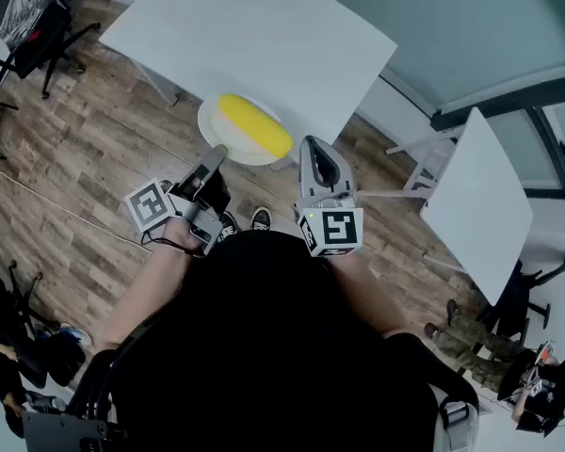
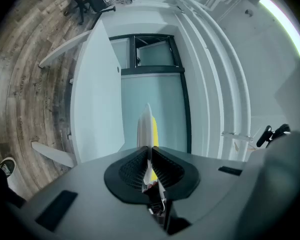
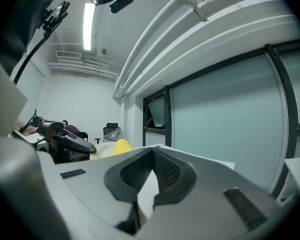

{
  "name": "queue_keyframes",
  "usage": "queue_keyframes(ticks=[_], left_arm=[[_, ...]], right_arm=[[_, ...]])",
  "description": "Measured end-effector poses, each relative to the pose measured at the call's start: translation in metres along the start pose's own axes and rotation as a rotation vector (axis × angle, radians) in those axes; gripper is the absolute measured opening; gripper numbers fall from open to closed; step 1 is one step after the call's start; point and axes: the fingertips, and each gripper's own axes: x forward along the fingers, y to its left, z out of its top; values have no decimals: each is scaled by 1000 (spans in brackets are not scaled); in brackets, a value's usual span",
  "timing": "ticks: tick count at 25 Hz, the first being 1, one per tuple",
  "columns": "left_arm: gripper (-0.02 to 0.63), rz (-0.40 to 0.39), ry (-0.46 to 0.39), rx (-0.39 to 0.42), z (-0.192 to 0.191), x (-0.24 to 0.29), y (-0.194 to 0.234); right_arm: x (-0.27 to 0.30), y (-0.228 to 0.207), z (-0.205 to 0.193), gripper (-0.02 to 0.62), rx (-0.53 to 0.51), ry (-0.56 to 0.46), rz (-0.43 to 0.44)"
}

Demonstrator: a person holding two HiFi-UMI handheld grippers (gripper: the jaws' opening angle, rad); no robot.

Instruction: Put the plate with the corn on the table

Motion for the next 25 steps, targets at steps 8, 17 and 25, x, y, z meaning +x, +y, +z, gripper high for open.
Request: queue_keyframes(ticks=[8, 17, 25], left_arm=[[23, -62, -3, 30, 5, 4, -7], [23, -58, -42, -27, 4, 10, 3], [23, -38, -22, -33, 35, 85, 34]], right_arm=[[5, 3, 3, 3, -9, -7, 22], [-3, 4, 9, 3, -55, -24, 44], [38, -50, 6, 2, -35, -5, 10]])
